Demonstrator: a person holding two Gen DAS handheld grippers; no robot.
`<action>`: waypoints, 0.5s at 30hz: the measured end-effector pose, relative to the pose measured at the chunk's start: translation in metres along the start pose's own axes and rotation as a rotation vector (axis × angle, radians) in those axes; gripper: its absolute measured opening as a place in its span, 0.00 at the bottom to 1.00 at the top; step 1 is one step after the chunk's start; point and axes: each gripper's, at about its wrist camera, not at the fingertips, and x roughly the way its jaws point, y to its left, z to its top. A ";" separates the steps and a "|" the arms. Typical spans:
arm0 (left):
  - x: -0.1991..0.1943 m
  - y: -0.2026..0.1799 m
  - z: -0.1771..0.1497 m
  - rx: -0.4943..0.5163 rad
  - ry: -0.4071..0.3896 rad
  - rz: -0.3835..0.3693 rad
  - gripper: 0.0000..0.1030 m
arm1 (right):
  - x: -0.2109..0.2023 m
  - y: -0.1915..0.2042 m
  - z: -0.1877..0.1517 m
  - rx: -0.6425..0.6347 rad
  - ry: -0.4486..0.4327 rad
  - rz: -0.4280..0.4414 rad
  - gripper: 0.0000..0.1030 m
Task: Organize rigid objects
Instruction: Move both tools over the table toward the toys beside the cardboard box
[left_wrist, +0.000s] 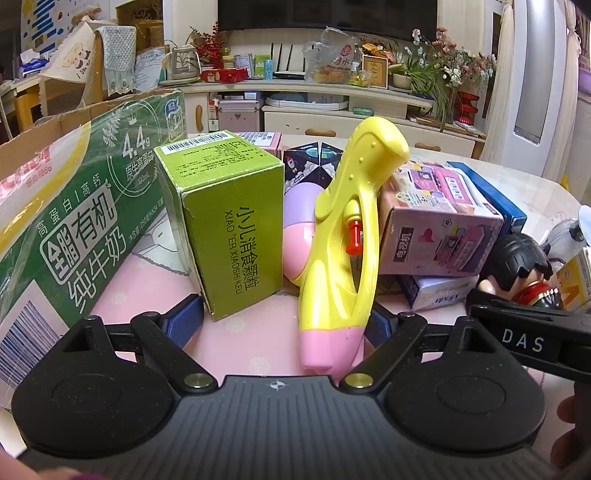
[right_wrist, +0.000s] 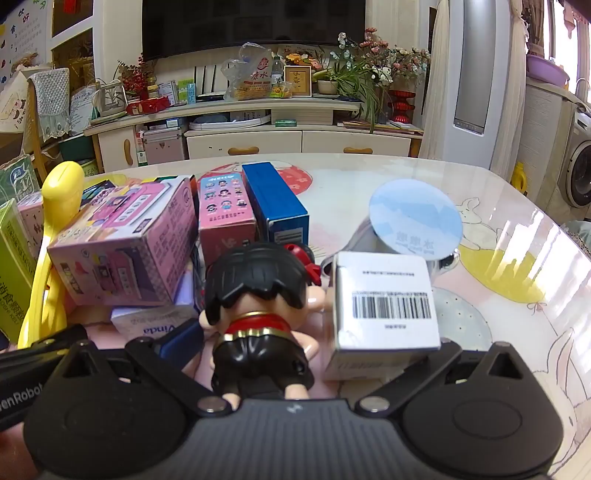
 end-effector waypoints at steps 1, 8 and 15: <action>-0.002 0.000 -0.001 0.002 0.000 -0.005 1.00 | 0.000 0.000 0.000 -0.001 0.040 0.000 0.99; -0.020 0.003 -0.015 0.015 0.001 -0.022 1.00 | -0.011 -0.002 -0.013 0.002 0.040 -0.002 0.99; -0.052 0.015 -0.026 -0.003 -0.029 -0.048 1.00 | -0.040 -0.005 -0.021 -0.028 -0.041 0.017 0.99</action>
